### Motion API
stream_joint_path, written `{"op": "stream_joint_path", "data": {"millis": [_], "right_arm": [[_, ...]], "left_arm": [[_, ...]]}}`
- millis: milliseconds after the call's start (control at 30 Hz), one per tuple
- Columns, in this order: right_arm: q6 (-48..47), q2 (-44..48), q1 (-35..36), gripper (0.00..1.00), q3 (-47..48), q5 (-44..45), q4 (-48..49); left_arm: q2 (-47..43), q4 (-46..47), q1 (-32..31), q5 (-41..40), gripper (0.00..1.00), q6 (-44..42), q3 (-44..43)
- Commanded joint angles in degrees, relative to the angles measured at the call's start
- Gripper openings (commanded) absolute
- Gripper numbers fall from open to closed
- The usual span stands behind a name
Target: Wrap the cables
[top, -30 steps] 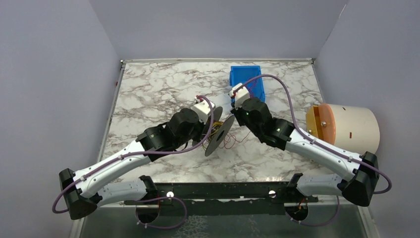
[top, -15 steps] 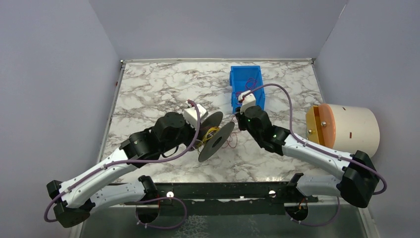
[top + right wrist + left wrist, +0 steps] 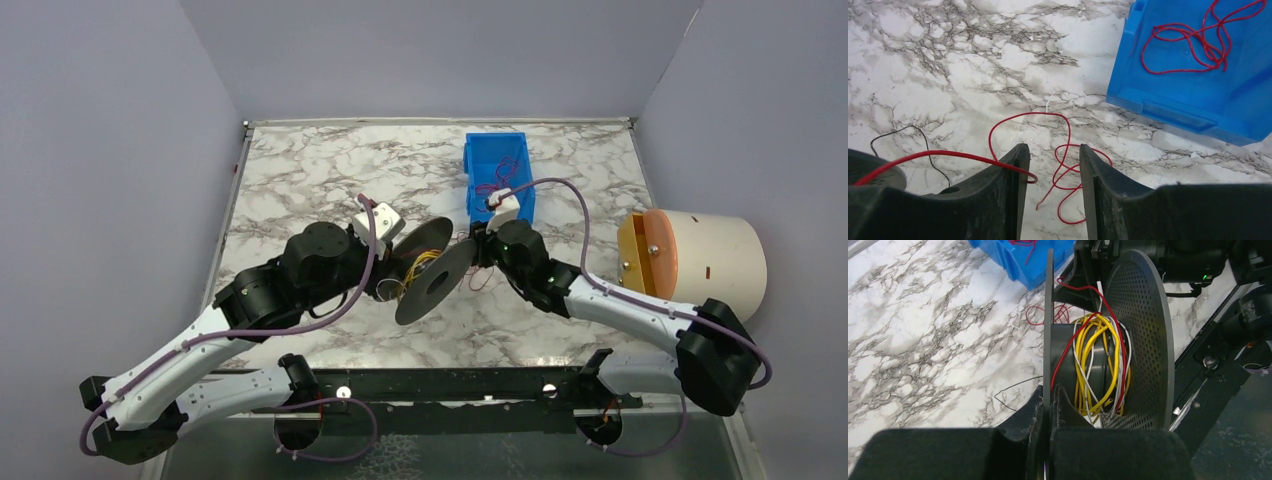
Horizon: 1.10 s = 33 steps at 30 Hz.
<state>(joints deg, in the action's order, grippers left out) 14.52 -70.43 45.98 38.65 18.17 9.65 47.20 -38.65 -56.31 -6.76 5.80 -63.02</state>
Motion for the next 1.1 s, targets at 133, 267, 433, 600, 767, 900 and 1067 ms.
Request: {"op": "stream_joint_path", "data": {"millis": [133, 267, 433, 600, 767, 900, 1067], "right_arm": [[4.47, -4.65, -1.36, 0.48, -2.54, -5.57, 7.60], [6.38, -7.80, -1.46, 0.49, -2.96, -7.94, 9.60], [7.91, -10.62, -1.58, 0.49, -3.37, -8.68, 12.47], [8.44, -12.71, -1.94, 0.45, -3.97, -8.96, 15.28], [8.75, -14.97, -2.12, 0.38, -3.51, -9.93, 17.36], [8.86, -15.96, -2.12, 0.34, -3.56, -10.72, 18.50], [8.10, -17.51, -2.12, 0.22, -4.26, -12.79, 19.62]], "left_arm": [[-1.80, 4.08, 0.05, -0.27, 0.00, 2.21, -5.44], [-1.83, 4.63, 0.06, -1.31, 0.00, 2.93, -5.87], [-2.00, 5.38, 0.00, -1.09, 0.00, 3.16, -6.74], [-2.41, 5.80, 0.05, -0.99, 0.00, 3.70, -8.13], [-3.02, 7.02, 0.06, -3.21, 0.00, 4.84, -9.39], [-2.90, 7.79, 0.06, -6.23, 0.00, 5.89, -11.18], [-2.81, 9.88, 0.03, -10.74, 0.00, 7.28, -12.11]]}}
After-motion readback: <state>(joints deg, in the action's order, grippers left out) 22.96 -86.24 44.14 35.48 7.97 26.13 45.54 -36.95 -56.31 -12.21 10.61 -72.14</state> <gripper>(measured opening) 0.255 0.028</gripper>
